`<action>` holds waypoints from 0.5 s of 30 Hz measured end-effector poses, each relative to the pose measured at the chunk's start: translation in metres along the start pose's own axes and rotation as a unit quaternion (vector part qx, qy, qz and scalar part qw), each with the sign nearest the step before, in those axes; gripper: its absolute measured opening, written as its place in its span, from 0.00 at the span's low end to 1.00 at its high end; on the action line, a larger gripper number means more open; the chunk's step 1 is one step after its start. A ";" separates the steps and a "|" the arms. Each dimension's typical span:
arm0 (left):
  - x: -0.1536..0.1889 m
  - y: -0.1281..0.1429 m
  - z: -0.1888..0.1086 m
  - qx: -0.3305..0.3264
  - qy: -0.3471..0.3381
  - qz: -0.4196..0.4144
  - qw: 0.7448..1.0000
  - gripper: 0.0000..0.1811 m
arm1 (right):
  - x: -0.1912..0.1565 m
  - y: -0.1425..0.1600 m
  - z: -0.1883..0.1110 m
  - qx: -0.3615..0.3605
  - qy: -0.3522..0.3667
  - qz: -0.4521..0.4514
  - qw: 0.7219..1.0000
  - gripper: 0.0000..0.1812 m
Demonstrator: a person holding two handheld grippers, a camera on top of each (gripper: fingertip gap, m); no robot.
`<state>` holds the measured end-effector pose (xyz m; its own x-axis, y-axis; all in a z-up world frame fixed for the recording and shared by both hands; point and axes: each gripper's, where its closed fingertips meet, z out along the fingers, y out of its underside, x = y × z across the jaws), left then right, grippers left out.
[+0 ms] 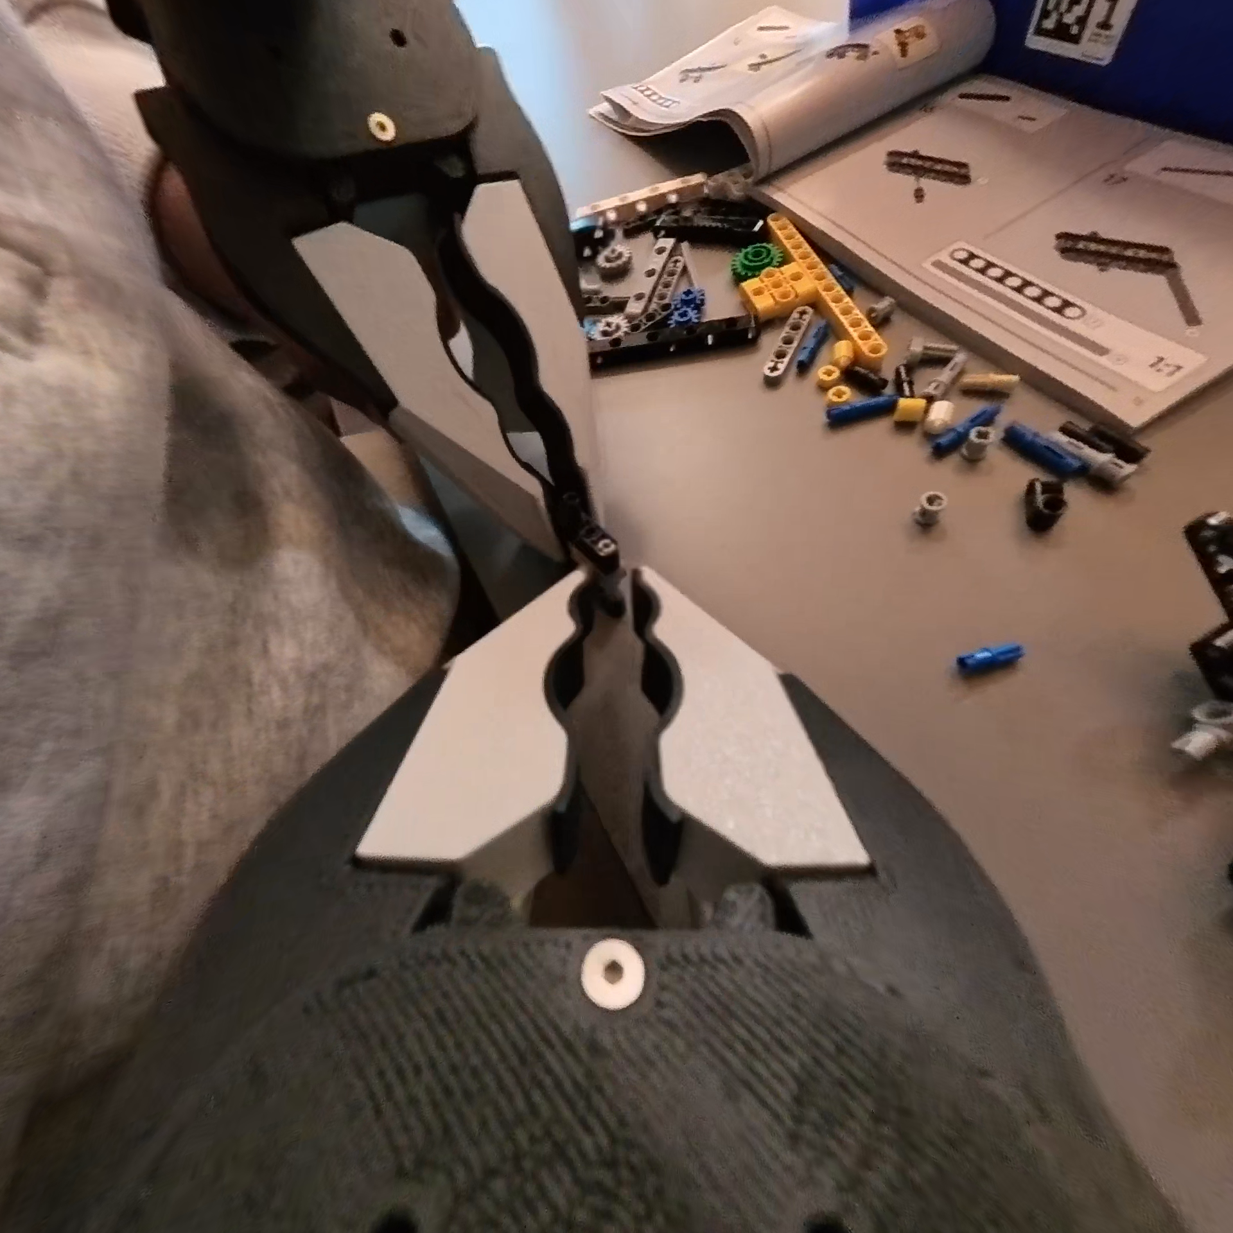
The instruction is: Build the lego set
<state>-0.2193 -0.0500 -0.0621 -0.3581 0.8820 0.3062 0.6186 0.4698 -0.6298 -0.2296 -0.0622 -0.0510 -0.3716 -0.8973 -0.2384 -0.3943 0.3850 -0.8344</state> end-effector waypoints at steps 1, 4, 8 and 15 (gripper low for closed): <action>-0.001 -0.001 0.000 0.006 -0.003 -0.007 1.000 0.03 | 0.002 -0.001 -0.002 0.007 0.004 0.010 1.000 0.10; -0.003 -0.001 -0.001 0.022 -0.002 -0.044 0.999 0.03 | 0.004 -0.005 -0.009 0.040 0.002 0.053 0.998 0.16; -0.011 -0.001 -0.005 0.055 0.005 -0.128 0.990 0.03 | 0.000 -0.005 -0.011 0.056 -0.002 0.091 0.994 0.19; -0.017 0.008 -0.016 0.091 -0.022 -0.203 0.975 0.03 | -0.018 0.002 -0.002 0.053 -0.008 0.112 0.992 0.22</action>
<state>-0.1974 -0.0608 -0.0613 -0.5792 0.6210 0.5281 0.2865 0.7615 -0.5814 -0.2257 -0.0451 -0.0471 -0.4262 -0.7956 -0.4305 -0.2132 0.5508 -0.8069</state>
